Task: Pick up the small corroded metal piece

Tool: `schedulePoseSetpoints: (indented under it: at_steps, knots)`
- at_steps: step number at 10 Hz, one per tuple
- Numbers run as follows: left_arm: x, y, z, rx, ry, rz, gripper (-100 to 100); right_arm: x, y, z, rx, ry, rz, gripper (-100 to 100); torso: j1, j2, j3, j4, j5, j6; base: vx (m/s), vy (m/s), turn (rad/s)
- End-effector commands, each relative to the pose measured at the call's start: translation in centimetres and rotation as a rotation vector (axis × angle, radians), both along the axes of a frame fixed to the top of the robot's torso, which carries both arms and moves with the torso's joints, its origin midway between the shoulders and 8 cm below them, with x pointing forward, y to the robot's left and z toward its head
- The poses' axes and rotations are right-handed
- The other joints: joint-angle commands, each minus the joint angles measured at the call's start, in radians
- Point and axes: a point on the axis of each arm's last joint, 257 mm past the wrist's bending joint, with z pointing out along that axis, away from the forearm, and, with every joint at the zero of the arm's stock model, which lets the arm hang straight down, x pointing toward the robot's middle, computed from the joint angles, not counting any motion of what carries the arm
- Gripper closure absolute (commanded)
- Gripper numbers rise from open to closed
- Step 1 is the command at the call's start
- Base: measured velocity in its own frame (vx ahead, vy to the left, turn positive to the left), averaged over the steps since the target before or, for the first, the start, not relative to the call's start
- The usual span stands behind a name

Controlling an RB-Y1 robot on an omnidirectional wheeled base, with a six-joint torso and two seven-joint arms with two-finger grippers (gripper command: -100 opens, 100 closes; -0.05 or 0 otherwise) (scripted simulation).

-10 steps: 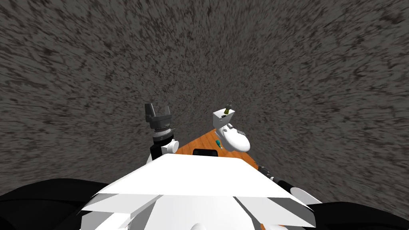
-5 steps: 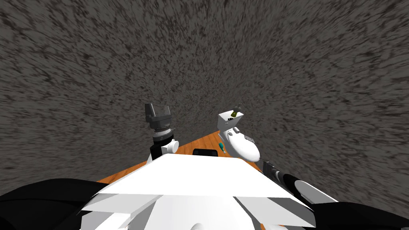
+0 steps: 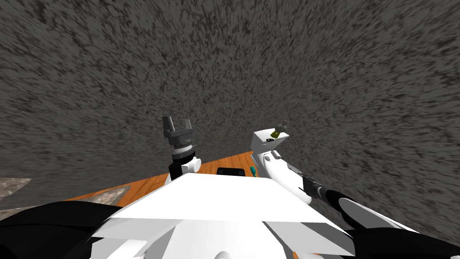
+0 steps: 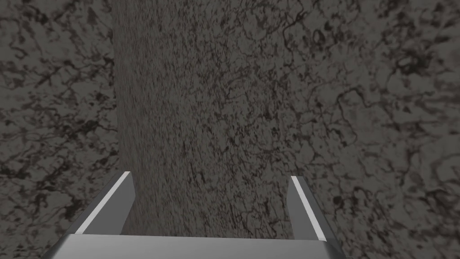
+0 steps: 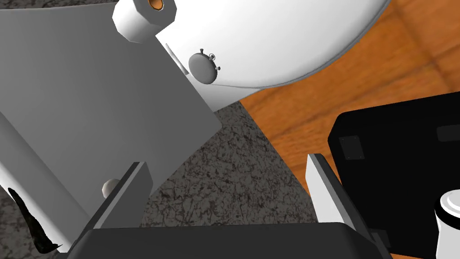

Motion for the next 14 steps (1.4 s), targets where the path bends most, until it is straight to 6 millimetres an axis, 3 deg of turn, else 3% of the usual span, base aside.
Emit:
schedulePoseSetpoints:
  at_steps: [1, 2, 4, 7, 8, 11, 13, 14]
  knots:
    - [0.0, 0.0, 0.0, 0.0, 0.0, 0.0, 0, 0.2, -0.3, 0.0, -0.007, 0.006, 0.012, -100, 0.0, 0.0, 0.0, 0.0, 0.0, 0.0, 0.01, -0.005, -0.019]
    - [0.0, 0.0, 0.0, 0.0, 0.0, 0.0, 0, 0.2, -0.3, 0.0, -0.007, 0.006, 0.012, -100, -0.001, 0.004, 0.002, 0.001, 0.0, 0.0, -0.01, -0.007, -0.016]
    - [0.0, 0.0, 0.0, 0.0, 0.0, 0.0, 0, 2.5, -3.8, 3.1, -0.123, 0.002, 0.084, -100, 0.0, 0.003, 0.002, 0.001, 0.0, -0.002, 0.096, 0.026, 0.41]
    - [0.0, 0.0, 0.0, 0.0, 0.0, 0.0, 0, 2.6, -3.9, 3.2, -0.124, 0.001, 0.083, -100, 0.0, 0.001, 0.0, 0.0, 0.0, 0.001, 0.061, 0.0, 0.077]
    - [0.0, 0.0, 0.0, 0.0, 0.0, 0.0, 0, 3.6, -5.4, 4.7, -0.177, 0.004, 0.119, -100, -0.001, 0.005, 0.003, 0.001, 0.0, 0.001, 0.041, 0.004, 0.279]
    - [0.0, 0.0, 0.0, 0.0, 0.0, 0.0, 0, 3.6, -5.4, 4.7, -0.177, 0.004, 0.119, -100, 0.0, 0.003, 0.002, 0.001, 0.0, 0.001, 0.04, -0.005, 0.064]
    - [0.0, 0.0, 0.0, 0.0, 0.0, 0.0, 0, 4.9, -7.5, 6.9, -0.256, 0.016, 0.173, -100, 0.001, 0.003, 0.002, 0.001, 0.0, -0.001, 0.089, 0.008, 0.319]
    - [0.0, 0.0, 0.0, 0.0, 0.0, 0.0, 0, 4.9, -7.5, 6.9, -0.256, 0.016, 0.173, -100, 0.0, -0.002, -0.001, 0.0, 0.0, -0.001, 0.12, -0.021, 0.231]
